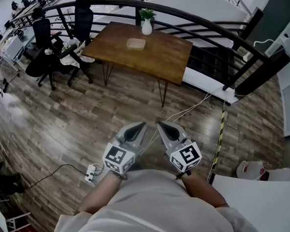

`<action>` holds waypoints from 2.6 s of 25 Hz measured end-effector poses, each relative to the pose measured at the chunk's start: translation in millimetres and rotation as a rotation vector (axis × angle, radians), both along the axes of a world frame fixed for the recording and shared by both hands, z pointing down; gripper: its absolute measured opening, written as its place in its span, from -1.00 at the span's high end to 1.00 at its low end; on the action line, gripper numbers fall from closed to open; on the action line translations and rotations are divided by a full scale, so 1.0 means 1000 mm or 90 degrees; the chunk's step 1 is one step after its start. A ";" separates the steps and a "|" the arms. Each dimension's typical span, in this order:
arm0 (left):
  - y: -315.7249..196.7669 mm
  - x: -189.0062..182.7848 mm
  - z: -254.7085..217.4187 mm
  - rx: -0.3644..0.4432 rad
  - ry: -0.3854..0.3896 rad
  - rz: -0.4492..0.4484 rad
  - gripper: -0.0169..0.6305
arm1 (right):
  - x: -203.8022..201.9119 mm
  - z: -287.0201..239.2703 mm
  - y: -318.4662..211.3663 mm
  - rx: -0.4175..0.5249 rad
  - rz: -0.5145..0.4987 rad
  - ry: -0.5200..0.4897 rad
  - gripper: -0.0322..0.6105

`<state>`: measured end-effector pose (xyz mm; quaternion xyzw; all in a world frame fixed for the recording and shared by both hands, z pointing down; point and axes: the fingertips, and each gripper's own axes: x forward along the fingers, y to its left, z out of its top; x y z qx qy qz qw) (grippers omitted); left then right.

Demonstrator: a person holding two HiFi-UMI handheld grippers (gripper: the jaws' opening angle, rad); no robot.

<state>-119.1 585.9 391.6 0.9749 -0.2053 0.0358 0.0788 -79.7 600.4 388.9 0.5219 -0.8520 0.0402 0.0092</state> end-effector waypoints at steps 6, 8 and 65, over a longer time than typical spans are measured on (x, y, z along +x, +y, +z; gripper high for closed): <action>-0.075 -0.039 -0.023 0.011 -0.001 0.016 0.94 | -0.036 -0.020 -0.072 0.001 0.018 -0.002 0.88; -0.095 -0.052 -0.028 0.015 0.001 0.017 0.94 | -0.050 -0.026 -0.090 0.014 0.017 0.003 0.88; -0.457 0.075 0.005 -0.013 -0.017 -0.045 0.94 | 0.076 -0.007 -0.460 -0.012 -0.057 -0.029 0.88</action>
